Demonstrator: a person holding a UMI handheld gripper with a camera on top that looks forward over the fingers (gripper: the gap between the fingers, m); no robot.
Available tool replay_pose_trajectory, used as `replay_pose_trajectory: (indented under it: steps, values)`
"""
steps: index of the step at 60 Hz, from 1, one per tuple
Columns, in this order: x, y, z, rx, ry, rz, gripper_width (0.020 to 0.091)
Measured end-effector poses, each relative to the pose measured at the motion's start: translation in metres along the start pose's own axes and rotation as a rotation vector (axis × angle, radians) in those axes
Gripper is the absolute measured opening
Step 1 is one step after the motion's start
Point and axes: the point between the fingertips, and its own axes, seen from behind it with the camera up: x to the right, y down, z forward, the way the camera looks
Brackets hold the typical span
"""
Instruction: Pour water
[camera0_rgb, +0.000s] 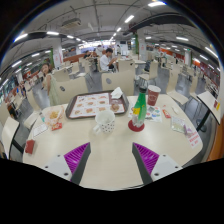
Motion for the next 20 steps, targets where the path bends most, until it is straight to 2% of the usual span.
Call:
replay_pose_trajectory:
  steps: [7, 20]
  values:
    - [-0.012, 0.002, -0.03, 0.003, 0.074, -0.038, 0.0851]
    - [-0.04, 0.008, -0.061, 0.01, 0.107, -0.016, 0.0851]
